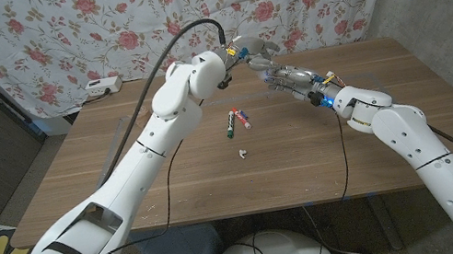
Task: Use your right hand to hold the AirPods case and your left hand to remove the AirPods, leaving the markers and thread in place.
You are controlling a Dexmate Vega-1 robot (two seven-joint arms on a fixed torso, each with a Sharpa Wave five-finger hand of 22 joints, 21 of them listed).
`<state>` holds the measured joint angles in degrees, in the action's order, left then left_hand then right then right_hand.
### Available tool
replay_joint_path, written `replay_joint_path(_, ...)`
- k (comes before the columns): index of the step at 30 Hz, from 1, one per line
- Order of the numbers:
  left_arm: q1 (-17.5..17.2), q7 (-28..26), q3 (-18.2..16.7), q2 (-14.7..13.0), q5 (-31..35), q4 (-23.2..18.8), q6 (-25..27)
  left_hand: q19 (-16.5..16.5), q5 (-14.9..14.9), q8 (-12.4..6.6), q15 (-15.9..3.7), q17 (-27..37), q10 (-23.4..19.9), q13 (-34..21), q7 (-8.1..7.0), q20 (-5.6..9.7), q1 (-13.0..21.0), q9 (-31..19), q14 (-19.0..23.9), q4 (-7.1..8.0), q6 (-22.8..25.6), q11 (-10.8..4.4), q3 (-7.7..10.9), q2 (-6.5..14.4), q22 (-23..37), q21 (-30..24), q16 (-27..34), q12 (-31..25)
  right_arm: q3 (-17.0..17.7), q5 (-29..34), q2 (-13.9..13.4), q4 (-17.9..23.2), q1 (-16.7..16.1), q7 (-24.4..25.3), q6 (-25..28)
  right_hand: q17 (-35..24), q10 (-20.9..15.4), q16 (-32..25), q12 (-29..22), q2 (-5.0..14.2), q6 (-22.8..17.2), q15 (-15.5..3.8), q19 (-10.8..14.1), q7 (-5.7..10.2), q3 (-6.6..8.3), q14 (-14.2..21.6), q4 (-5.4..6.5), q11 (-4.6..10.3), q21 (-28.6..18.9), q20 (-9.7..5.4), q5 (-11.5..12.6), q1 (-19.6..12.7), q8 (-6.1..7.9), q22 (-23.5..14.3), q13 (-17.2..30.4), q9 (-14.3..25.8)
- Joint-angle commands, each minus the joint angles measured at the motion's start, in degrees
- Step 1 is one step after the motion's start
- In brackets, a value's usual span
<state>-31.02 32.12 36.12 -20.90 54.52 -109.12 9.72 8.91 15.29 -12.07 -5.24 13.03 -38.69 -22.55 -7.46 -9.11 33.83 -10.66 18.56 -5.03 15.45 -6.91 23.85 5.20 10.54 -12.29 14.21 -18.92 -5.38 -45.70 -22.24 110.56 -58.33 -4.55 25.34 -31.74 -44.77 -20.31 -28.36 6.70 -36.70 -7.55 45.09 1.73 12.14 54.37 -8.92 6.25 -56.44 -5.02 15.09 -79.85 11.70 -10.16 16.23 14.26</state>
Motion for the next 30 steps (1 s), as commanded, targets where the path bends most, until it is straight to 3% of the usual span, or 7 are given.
replay_joint_path(1, 0.5, 1.1, 0.4, 0.4, -0.6, 0.6, 0.8, 0.4, 0.2, 0.12, -0.25, -0.3, -1.4, 0.4, 0.09, -0.35, -0.2, 0.0, 0.8, -0.51, 0.5, -1.43, 0.98, 0.3, 0.3, -0.2, 0.3, 0.1, 0.0, 0.0, 0.1, 0.0, -0.1, 0.1, 0.1, -0.3, -2.1, 0.0, -1.9, 0.48, -0.4, -6.03, -0.4, 0.38, 0.03, 0.1, 0.03, 1.63, -0.4, -5.37, 0.2, 0.0, 0.05, 0.0, 6.1, 0.1)
replay_joint_path(6, 0.4, 1.4, 0.3, 0.9, -2.2, 0.9, 1.4, 0.5, 0.7, 0.39, -1.09, -0.7, -3.4, 0.3, 0.21, -0.50, 1.4, 0.0, 2.1, -2.09, 0.0, -2.90, 2.78, 1.3, 0.2, -0.1, 0.6, -0.1, 0.1, -0.1, 0.1, -0.2, -0.1, 0.1, 0.1, -0.3, -2.1, 0.0, -1.9, 0.49, -0.4, -6.03, -0.4, 0.35, 0.04, 0.2, 0.03, 1.76, -0.5, -5.37, 0.2, 0.0, 0.05, 0.0, 6.2, 0.1)
replay_joint_path(8, 0.2, 0.9, 0.5, 0.8, -1.6, 0.7, 1.7, 0.7, 1.2, 0.45, -1.39, -0.9, -5.4, -0.1, 0.16, -0.49, 2.8, 0.0, 2.9, -3.42, 0.0, -4.11, 4.18, 2.0, 0.2, -0.2, 0.6, -0.9, 0.1, -0.1, 0.1, -0.2, -0.1, 0.0, 0.1, -0.3, -2.0, 0.0, -1.8, 0.50, -0.4, -6.03, -0.5, 0.37, 0.04, 0.2, 0.04, 1.72, -0.5, -5.37, 0.2, 0.0, 0.04, 0.0, 6.2, 0.1)
replay_joint_path(11, 0.2, 0.1, 0.5, 0.6, -2.3, 0.9, 1.1, 0.9, 1.7, 0.60, -2.72, -0.6, -7.4, -0.8, -0.01, -0.37, 4.4, 0.0, 5.2, -4.48, -0.2, -4.41, 5.24, 2.9, 0.2, -0.2, 1.3, -2.3, 0.2, -0.2, 0.1, -0.3, -0.1, 0.0, 0.1, -0.3, -2.1, 0.0, -1.9, 0.55, -0.3, -6.02, -0.5, 0.33, 0.06, 0.2, 0.06, 1.68, -0.6, -5.37, 0.2, 0.0, 0.03, 0.0, 6.2, 0.1)
replay_joint_path(14, 0.1, -0.7, 0.8, 0.6, -1.5, 0.8, 1.3, 1.4, 2.2, 0.69, -3.06, -0.2, -8.2, -2.0, -0.36, -0.12, 8.3, 0.0, 5.7, -5.98, -0.1, -4.99, 6.60, 3.4, 0.1, -0.2, 1.5, -3.9, 0.1, -0.2, 0.2, -0.5, 0.0, -0.1, 0.1, -0.4, -2.1, 0.1, -1.8, 0.56, -0.3, -6.03, -0.5, 0.42, 0.06, 0.2, 0.06, 1.69, -0.6, -5.36, 0.2, 0.0, 0.02, 0.0, 6.1, 0.1)
replay_joint_path(22, 0.1, -1.3, 1.2, 0.6, -0.7, 0.7, 1.4, 1.8, 2.7, 1.01, -4.04, 0.8, -7.6, -4.5, -0.91, 0.03, 13.4, -0.1, 6.2, -6.31, -0.4, -5.43, 7.36, 3.2, 0.0, -0.2, 1.9, -6.1, 0.2, -0.1, 0.2, -0.6, 0.0, 0.0, 0.1, -0.4, -2.1, 0.1, -1.8, 0.51, -0.3, -6.04, -0.6, 0.40, 0.06, 0.3, 0.05, 1.63, -0.8, -5.34, 0.2, 0.0, 0.02, 0.1, 6.2, 0.1)
replay_joint_path(30, -1.7, -6.3, 0.2, 0.8, -1.6, 0.8, 0.2, 2.2, 2.8, 1.36, -4.25, 2.6, -6.8, -7.8, -1.64, 0.15, 17.7, -0.2, 7.2, -6.07, -1.8, -5.45, 6.97, 2.7, -0.1, -0.1, 3.3, -9.0, 0.3, -0.1, 0.3, -0.7, 0.0, 0.0, 0.2, -0.4, -2.1, 0.1, -1.8, 0.49, -0.3, -6.04, -0.7, 0.40, 0.07, 0.3, 0.03, 1.75, -0.9, -5.34, 0.2, 0.0, 0.00, 0.1, 6.2, 0.1)
